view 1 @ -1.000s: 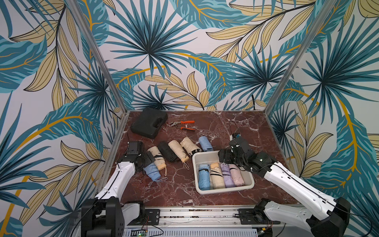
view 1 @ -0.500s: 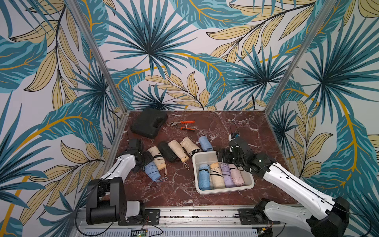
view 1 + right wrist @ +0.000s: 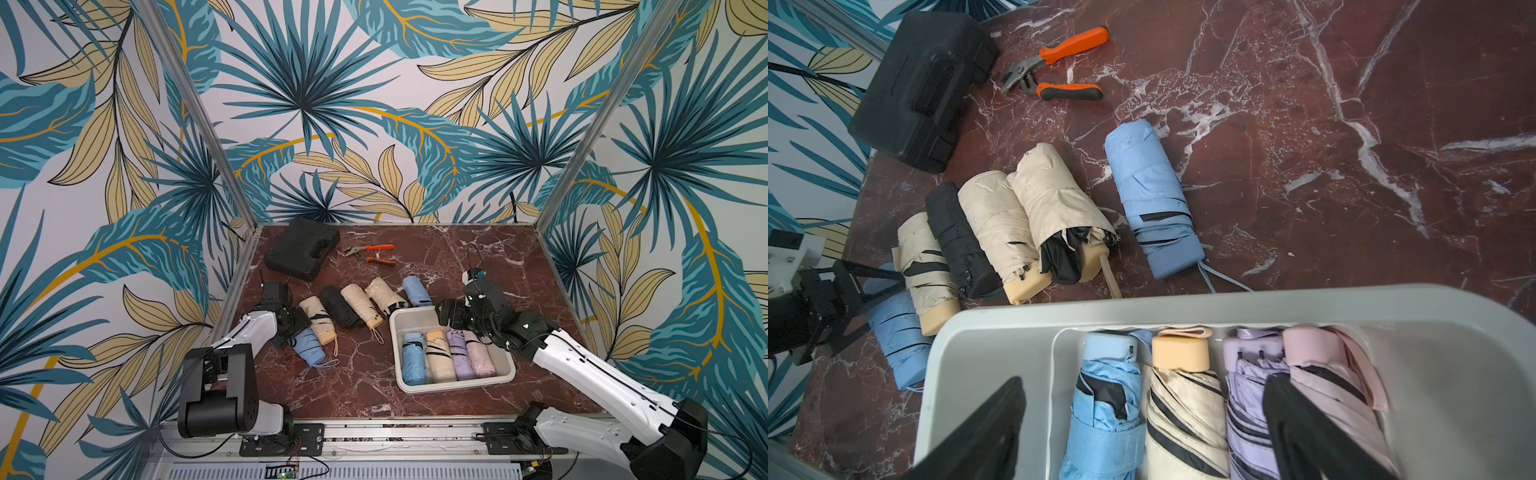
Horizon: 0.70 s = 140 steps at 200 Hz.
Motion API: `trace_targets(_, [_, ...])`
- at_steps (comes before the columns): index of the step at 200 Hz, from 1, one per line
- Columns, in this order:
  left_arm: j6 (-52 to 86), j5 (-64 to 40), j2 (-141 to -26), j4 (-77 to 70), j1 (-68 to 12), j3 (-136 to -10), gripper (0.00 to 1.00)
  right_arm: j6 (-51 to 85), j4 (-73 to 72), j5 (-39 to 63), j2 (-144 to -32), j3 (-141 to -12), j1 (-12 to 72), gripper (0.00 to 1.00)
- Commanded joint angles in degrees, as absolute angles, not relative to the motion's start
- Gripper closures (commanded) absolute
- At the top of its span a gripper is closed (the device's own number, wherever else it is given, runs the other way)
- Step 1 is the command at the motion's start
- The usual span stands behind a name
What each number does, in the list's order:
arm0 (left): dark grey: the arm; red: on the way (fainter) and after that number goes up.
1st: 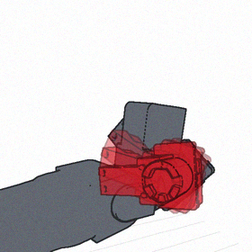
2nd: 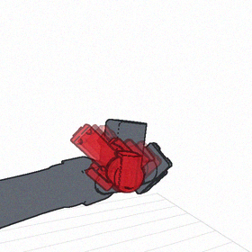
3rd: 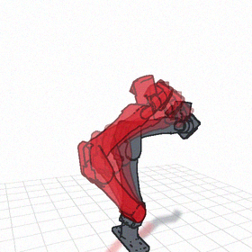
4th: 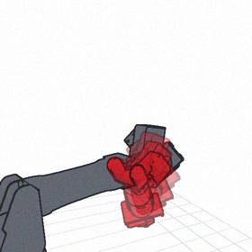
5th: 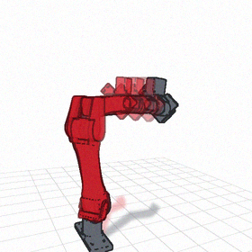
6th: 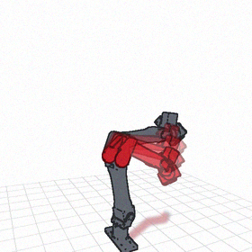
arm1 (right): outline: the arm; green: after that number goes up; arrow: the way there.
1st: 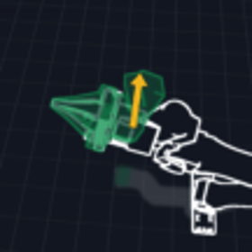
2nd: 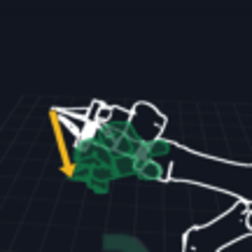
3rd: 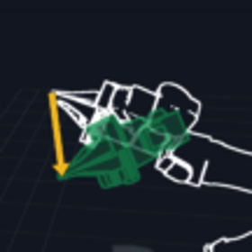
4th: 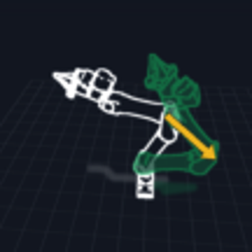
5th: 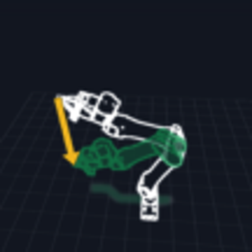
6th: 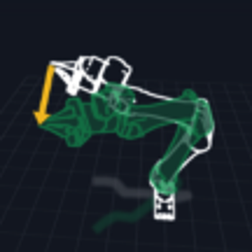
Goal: Put the umbrella into the storage box
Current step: Pick up the umbrella from the center of the board.
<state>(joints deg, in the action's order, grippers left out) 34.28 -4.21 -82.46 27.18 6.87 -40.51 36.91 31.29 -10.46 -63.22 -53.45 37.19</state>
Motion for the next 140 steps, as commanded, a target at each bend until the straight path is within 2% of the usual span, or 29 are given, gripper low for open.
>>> trace_targets(1, [33.9,-5.1,-84.9,24.2,7.6,-38.8,0.29,38.0,29.5,-9.0,-63.0,-52.4,37.1,0.09])
trace_targets(40, [33.2,-4.5,-80.5,24.6,8.6,-37.4,0.42,39.0,27.9,-7.7,-64.2,-52.7,37.1,0.09])
trace_targets(71, [32.6,-4.4,-74.0,26.7,9.1,-37.0,0.59,39.1,28.0,-5.9,-64.9,-53.4,37.1,0.09])
trace_targets(93, [30.7,-3.2,-68.7,30.6,9.1,-38.4,0.63,37.3,29.7,-5.0,-64.0,-54.2,37.1,0.09])
trace_targets(112, [28.8,-2.9,-63.7,32.5,9.0,-39.2,0.72,36.3,29.4,-5.8,-62.5,-53.8,37.1,0.10])
trace_targets(140, [26.6,-8.2,-58.0,33.6,9.0,-41.7,0.79,35.5,25.9,-2.6,-62.1,-53.7,37.1,0.11])
